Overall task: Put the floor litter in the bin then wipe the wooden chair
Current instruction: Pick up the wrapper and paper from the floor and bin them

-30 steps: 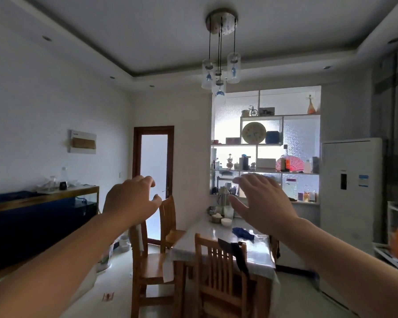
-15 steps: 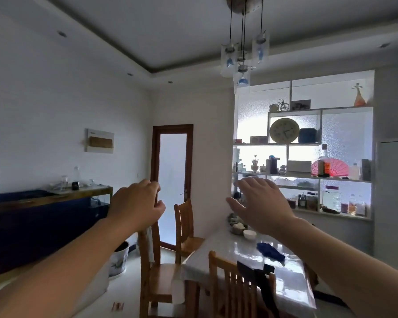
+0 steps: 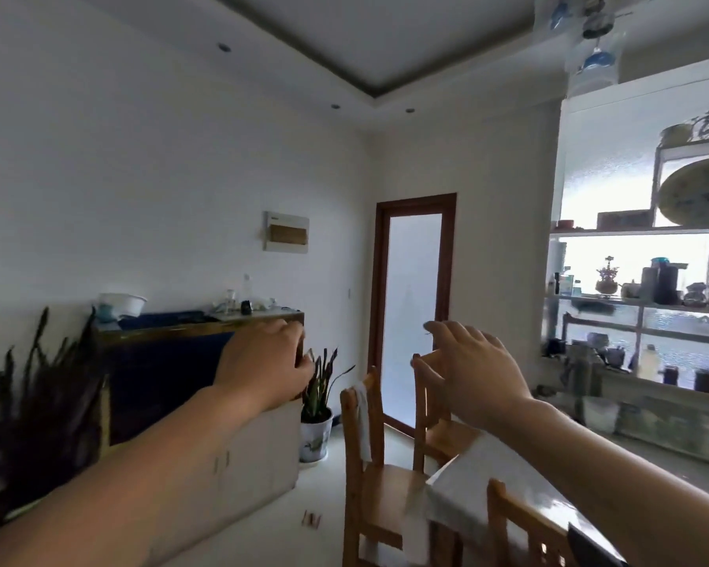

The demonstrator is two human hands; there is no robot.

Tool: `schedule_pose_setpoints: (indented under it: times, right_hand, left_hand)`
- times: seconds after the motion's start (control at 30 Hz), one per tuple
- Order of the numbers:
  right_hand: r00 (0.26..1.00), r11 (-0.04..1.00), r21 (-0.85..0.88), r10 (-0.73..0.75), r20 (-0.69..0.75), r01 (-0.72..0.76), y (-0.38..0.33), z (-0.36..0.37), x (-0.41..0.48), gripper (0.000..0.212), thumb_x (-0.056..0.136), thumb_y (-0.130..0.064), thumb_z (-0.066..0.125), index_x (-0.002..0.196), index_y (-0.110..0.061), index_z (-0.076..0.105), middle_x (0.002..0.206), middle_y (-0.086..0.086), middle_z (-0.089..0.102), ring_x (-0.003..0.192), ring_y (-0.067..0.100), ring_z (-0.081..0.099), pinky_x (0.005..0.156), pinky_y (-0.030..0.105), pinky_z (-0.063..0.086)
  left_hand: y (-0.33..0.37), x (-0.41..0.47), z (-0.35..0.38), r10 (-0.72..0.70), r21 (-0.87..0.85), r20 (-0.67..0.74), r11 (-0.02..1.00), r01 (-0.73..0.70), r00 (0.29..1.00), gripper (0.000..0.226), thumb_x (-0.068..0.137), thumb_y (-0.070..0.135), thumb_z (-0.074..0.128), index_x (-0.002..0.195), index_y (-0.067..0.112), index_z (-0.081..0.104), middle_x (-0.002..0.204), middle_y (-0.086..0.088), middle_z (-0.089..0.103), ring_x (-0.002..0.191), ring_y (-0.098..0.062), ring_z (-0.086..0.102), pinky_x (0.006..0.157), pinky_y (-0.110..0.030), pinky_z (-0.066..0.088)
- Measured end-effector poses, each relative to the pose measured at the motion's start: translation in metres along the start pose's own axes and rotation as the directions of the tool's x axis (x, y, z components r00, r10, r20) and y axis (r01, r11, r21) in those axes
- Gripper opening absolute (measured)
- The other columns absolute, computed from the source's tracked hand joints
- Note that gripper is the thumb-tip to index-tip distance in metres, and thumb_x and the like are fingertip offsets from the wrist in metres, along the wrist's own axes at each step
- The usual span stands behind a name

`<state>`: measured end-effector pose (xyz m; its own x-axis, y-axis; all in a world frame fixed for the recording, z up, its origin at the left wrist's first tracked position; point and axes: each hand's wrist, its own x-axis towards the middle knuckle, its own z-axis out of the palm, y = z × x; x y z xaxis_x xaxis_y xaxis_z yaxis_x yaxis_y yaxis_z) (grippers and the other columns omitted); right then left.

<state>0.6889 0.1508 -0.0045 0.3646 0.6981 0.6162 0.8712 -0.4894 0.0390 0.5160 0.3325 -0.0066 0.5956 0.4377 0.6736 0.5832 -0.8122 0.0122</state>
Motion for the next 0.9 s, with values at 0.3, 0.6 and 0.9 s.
schedule_pose_setpoints:
  times: [0.3, 0.6, 0.9]
  right_hand:
    - [0.995, 0.994, 0.051, -0.099, -0.006, 0.099, -0.04, 0.125, 0.143, 0.059, 0.092, -0.057, 0.036, 0.141, -0.024, 0.032, 0.145, -0.002, 0.044, 0.132, 0.019, 0.04, 0.112, 0.038, 0.026]
    - [0.997, 0.992, 0.113, -0.067, 0.03, 0.063, -0.059, 0.242, 0.27, 0.058, 0.092, -0.058, 0.034, 0.14, -0.025, 0.033, 0.145, -0.005, 0.042, 0.133, 0.017, 0.038, 0.111, 0.035, 0.026]
    - [0.996, 0.99, 0.136, -0.054, 0.065, 0.045, -0.058, 0.361, 0.381, 0.057, 0.092, -0.057, 0.037, 0.138, -0.024, 0.036, 0.143, -0.004, 0.045, 0.13, 0.018, 0.041, 0.109, 0.036, 0.03]
  left_hand:
    - [-0.114, 0.084, 0.095, -0.021, 0.089, -0.004, 0.996, 0.022, 1.0, 0.04, 0.09, 0.042, 0.045, 0.123, 0.023, 0.054, 0.12, 0.006, 0.06, 0.104, -0.014, 0.058, 0.079, -0.032, 0.051]
    - [-0.224, 0.184, 0.205, -0.113, 0.127, 0.074, 0.986, 0.103, 0.991, 0.042, 0.091, 0.041, 0.043, 0.129, 0.024, 0.05, 0.129, 0.005, 0.056, 0.112, -0.014, 0.054, 0.08, -0.03, 0.044]
    - [-0.279, 0.277, 0.315, -0.07, 0.083, 0.099, 0.995, 0.062, 0.993, 0.04, 0.092, 0.041, 0.042, 0.128, 0.025, 0.048, 0.128, 0.006, 0.055, 0.111, -0.014, 0.053, 0.079, -0.03, 0.044]
